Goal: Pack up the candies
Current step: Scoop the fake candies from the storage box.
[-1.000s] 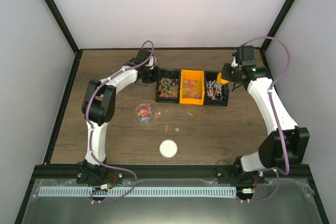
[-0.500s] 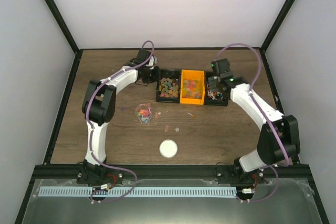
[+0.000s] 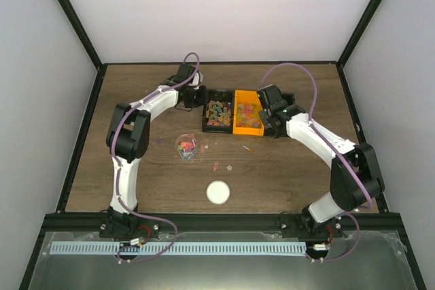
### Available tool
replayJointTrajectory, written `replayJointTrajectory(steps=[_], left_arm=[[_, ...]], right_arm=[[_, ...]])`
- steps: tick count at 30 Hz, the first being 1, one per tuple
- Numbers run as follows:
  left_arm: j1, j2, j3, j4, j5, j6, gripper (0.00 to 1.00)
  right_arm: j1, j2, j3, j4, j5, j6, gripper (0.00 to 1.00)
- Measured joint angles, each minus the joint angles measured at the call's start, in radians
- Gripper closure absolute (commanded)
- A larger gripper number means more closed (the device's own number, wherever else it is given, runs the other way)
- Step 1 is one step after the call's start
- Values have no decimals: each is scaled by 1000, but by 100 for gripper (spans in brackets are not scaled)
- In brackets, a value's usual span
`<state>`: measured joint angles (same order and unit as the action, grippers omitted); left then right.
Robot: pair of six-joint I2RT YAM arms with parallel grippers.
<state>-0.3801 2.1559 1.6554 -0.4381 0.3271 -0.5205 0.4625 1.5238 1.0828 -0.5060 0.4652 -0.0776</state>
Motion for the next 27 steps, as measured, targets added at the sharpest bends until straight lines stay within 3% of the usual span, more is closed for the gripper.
replayJointTrajectory(steps=[12, 27], left_arm=[[2, 1, 2, 0, 3, 0, 91], [1, 1, 1, 3, 5, -3, 91]], right_arm=[[-5, -62, 16, -72, -194, 75, 99], [-61, -38, 122, -230, -99, 245, 99]])
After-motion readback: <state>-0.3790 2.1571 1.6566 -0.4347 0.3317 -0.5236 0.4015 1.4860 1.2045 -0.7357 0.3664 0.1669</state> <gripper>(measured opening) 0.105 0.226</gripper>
